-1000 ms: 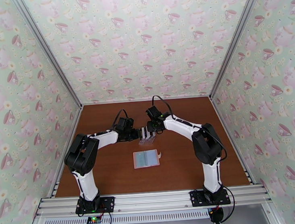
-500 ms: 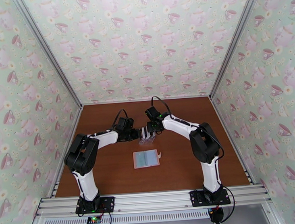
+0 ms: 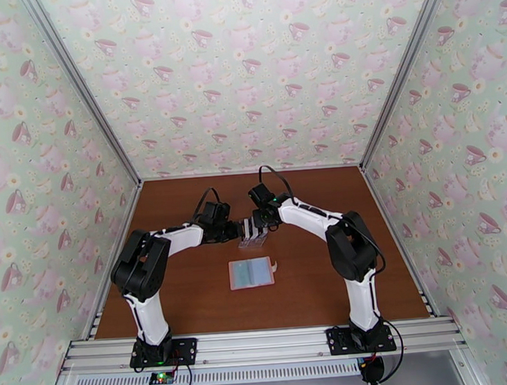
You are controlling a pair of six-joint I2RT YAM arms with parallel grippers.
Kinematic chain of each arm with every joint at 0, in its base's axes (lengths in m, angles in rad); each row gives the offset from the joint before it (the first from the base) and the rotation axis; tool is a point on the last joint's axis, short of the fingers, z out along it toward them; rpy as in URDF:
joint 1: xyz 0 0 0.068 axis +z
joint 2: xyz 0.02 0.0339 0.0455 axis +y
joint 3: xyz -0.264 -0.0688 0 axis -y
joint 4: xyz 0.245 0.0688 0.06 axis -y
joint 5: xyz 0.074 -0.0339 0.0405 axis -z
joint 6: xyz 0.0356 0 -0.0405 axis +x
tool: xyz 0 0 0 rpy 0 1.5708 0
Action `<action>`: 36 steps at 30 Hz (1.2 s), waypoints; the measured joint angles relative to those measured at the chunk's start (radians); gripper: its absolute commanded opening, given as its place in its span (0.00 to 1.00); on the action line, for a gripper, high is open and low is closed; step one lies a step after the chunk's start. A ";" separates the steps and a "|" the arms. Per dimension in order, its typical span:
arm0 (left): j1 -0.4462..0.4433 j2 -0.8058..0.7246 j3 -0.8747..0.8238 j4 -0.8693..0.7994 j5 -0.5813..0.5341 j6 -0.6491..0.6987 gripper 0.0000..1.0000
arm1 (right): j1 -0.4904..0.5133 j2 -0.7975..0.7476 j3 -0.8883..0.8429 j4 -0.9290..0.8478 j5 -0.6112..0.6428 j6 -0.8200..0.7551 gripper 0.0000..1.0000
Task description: Put the credit cards into the card holder
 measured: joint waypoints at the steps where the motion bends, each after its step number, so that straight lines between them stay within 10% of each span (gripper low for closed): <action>1: 0.000 0.000 0.000 0.000 0.000 0.000 0.36 | 0.000 -0.003 0.000 -0.003 0.004 0.000 0.42; 36: 0.000 0.002 0.000 0.003 0.000 0.000 0.37 | 0.008 -0.021 0.042 -0.061 0.021 -0.011 0.20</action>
